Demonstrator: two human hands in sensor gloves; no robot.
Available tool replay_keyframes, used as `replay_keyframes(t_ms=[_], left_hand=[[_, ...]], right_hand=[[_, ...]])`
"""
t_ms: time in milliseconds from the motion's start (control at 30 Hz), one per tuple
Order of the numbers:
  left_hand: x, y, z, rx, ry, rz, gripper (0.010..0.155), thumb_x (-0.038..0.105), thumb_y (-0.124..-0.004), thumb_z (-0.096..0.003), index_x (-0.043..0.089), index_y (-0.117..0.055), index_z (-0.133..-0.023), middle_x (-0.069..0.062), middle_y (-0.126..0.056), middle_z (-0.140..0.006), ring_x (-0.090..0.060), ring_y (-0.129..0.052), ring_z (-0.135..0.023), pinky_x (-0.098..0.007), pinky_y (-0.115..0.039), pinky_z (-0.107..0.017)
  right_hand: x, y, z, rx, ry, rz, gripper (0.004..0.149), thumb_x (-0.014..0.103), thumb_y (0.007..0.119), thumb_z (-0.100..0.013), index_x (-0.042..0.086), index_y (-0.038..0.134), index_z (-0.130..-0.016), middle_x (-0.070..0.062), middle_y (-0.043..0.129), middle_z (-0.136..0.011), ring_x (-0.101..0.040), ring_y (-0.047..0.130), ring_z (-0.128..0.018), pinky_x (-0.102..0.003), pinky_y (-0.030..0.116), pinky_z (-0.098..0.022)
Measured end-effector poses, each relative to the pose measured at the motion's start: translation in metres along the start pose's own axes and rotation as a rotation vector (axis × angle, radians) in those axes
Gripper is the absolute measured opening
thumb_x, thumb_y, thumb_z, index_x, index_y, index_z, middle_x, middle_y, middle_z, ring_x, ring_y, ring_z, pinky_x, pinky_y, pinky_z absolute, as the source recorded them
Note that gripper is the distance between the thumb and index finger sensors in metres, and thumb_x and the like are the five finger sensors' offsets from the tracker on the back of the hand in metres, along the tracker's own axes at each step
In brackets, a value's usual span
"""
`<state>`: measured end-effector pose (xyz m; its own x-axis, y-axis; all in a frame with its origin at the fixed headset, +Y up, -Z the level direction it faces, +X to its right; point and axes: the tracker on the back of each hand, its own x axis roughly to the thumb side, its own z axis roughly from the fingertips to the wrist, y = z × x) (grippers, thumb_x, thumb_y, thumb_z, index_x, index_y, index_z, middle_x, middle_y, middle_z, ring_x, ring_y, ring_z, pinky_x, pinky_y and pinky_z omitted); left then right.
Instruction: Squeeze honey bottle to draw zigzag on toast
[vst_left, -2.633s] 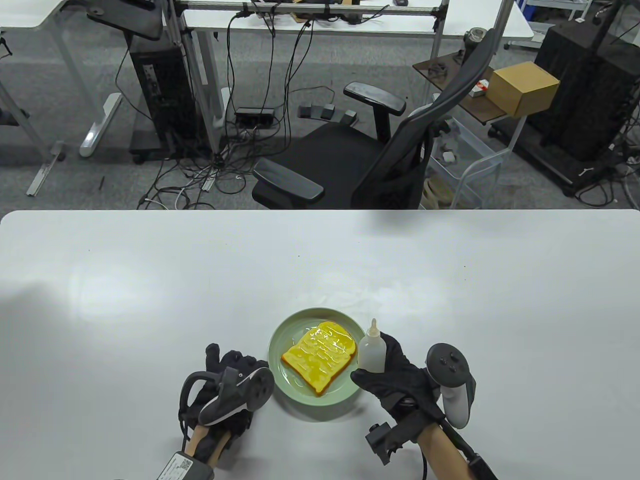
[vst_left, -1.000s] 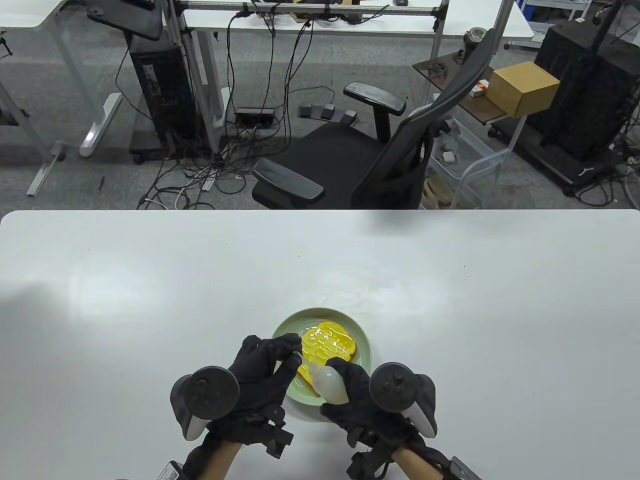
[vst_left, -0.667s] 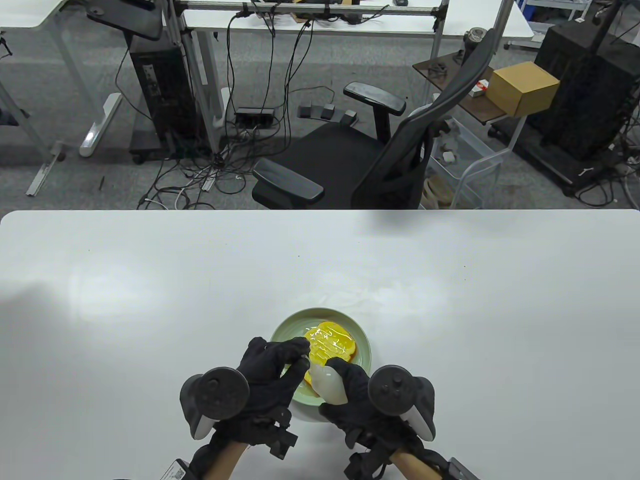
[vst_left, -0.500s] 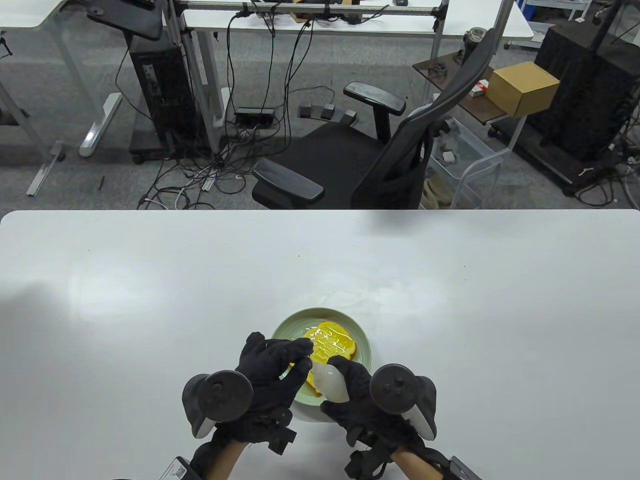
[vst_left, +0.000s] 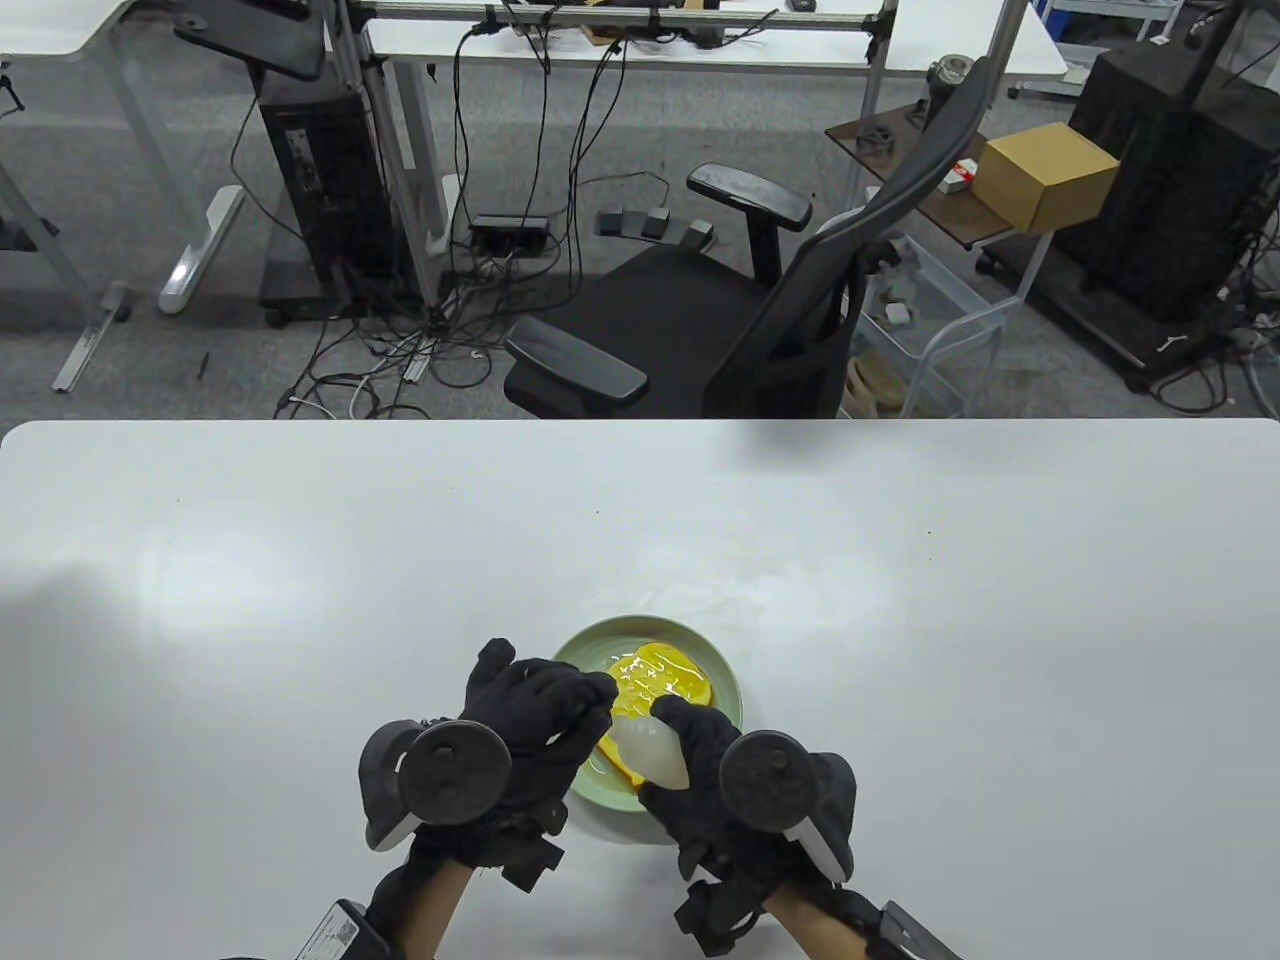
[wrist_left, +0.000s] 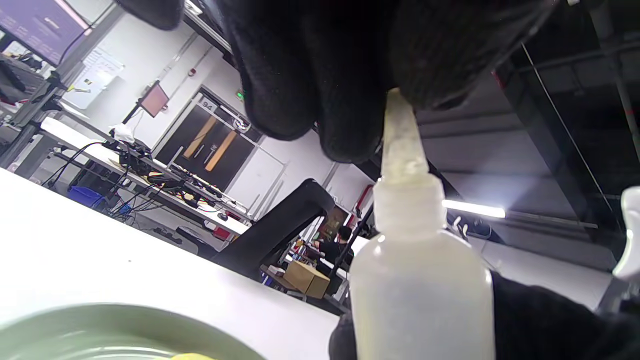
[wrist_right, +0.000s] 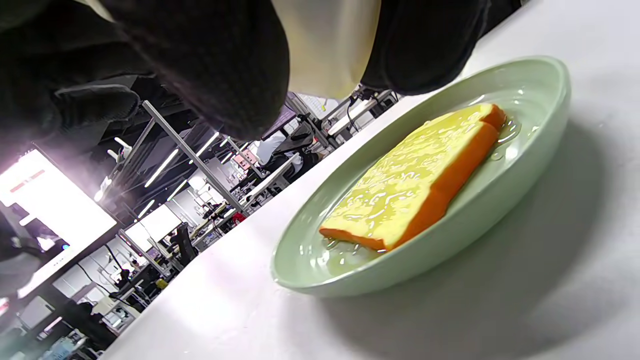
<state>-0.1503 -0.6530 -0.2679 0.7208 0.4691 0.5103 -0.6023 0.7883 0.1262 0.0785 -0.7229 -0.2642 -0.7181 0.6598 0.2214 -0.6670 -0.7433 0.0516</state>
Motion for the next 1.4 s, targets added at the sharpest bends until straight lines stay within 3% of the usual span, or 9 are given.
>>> replay_keyframes(t_ms=[167,367,567,733,833,867,933,1133,1400], left_hand=[[0.001,0.008,0.003,0.063,0.025,-0.047,0.05,0.052,-0.082,-0.0433,0.033,-0.09,-0.089,0.003,-0.098,-0.083,-0.026,-0.095,-0.083,-0.074,-0.051,-0.073],[0.003,0.002,0.0,-0.063,0.046,-0.121,0.05,0.055,-0.081,-0.0427,0.029,-0.095,-0.083,0.006,-0.104,-0.069,-0.022,-0.102,-0.072,-0.073,-0.053,-0.072],[0.011,0.001,-0.001,-0.108,-0.026,-0.145,0.044,0.041,-0.086,-0.0413,0.028,-0.094,-0.083,0.005,-0.102,-0.074,-0.022,-0.099,-0.077,-0.073,-0.052,-0.073],[0.017,0.0,0.0,-0.105,-0.069,-0.206,0.045,0.038,-0.088,-0.0409,0.035,-0.093,-0.086,0.007,-0.099,-0.082,-0.022,-0.095,-0.085,-0.074,-0.05,-0.074],[0.018,0.005,0.001,-0.103,-0.058,-0.21,0.054,0.048,-0.088,-0.04,0.035,-0.089,-0.092,0.002,-0.095,-0.091,-0.026,-0.092,-0.09,-0.076,-0.048,-0.074],[0.017,0.007,0.001,-0.114,-0.048,-0.216,0.071,0.052,-0.09,-0.0361,0.03,-0.079,-0.102,0.001,-0.096,-0.09,-0.027,-0.093,-0.089,-0.076,-0.048,-0.074],[0.017,0.008,0.001,-0.176,-0.025,-0.229,0.081,0.058,-0.089,-0.0351,0.028,-0.07,-0.108,0.001,-0.093,-0.092,-0.027,-0.092,-0.089,-0.077,-0.046,-0.074],[0.02,0.002,0.001,-0.105,-0.004,-0.285,0.05,0.056,-0.08,-0.0424,0.026,-0.097,-0.079,0.007,-0.105,-0.062,-0.022,-0.103,-0.068,-0.073,-0.053,-0.073],[0.033,-0.004,0.003,-0.083,-0.125,-0.397,0.047,0.04,-0.087,-0.0385,0.03,-0.092,-0.084,0.009,-0.103,-0.071,-0.018,-0.1,-0.076,-0.072,-0.052,-0.074]], right_hand=[[0.002,-0.001,0.001,-0.048,-0.021,0.047,0.077,0.029,0.096,-0.036,0.026,0.053,-0.1,-0.01,0.068,-0.1,-0.04,0.079,-0.085,-0.047,0.081,-0.058],[0.007,-0.001,0.004,-0.071,-0.045,0.075,0.077,0.029,0.097,-0.036,0.026,0.054,-0.099,-0.01,0.069,-0.1,-0.04,0.079,-0.085,-0.048,0.081,-0.058],[0.007,0.0,0.007,-0.095,-0.061,0.136,0.077,0.029,0.097,-0.036,0.025,0.054,-0.099,-0.01,0.069,-0.099,-0.04,0.08,-0.085,-0.047,0.081,-0.058],[0.005,0.0,0.008,-0.11,-0.053,0.147,0.077,0.03,0.096,-0.036,0.026,0.053,-0.1,-0.01,0.069,-0.099,-0.039,0.08,-0.085,-0.048,0.081,-0.058],[0.003,-0.003,0.01,-0.124,-0.052,0.143,0.077,0.03,0.097,-0.036,0.026,0.053,-0.099,-0.01,0.069,-0.099,-0.039,0.08,-0.085,-0.048,0.081,-0.058],[0.003,-0.004,0.011,-0.132,-0.049,0.148,0.077,0.03,0.097,-0.036,0.026,0.053,-0.1,-0.01,0.069,-0.099,-0.039,0.08,-0.085,-0.047,0.081,-0.058],[0.003,-0.004,0.01,-0.135,-0.05,0.149,0.077,0.03,0.097,-0.036,0.026,0.053,-0.099,-0.01,0.069,-0.099,-0.039,0.08,-0.085,-0.047,0.081,-0.058],[0.01,0.0,0.015,-0.149,-0.102,0.197,0.077,0.03,0.097,-0.035,0.026,0.054,-0.099,-0.009,0.069,-0.099,-0.039,0.08,-0.085,-0.047,0.081,-0.058],[0.007,0.003,0.015,-0.15,-0.096,0.223,0.077,0.031,0.097,-0.035,0.026,0.054,-0.099,-0.009,0.07,-0.099,-0.038,0.081,-0.085,-0.047,0.081,-0.058]])
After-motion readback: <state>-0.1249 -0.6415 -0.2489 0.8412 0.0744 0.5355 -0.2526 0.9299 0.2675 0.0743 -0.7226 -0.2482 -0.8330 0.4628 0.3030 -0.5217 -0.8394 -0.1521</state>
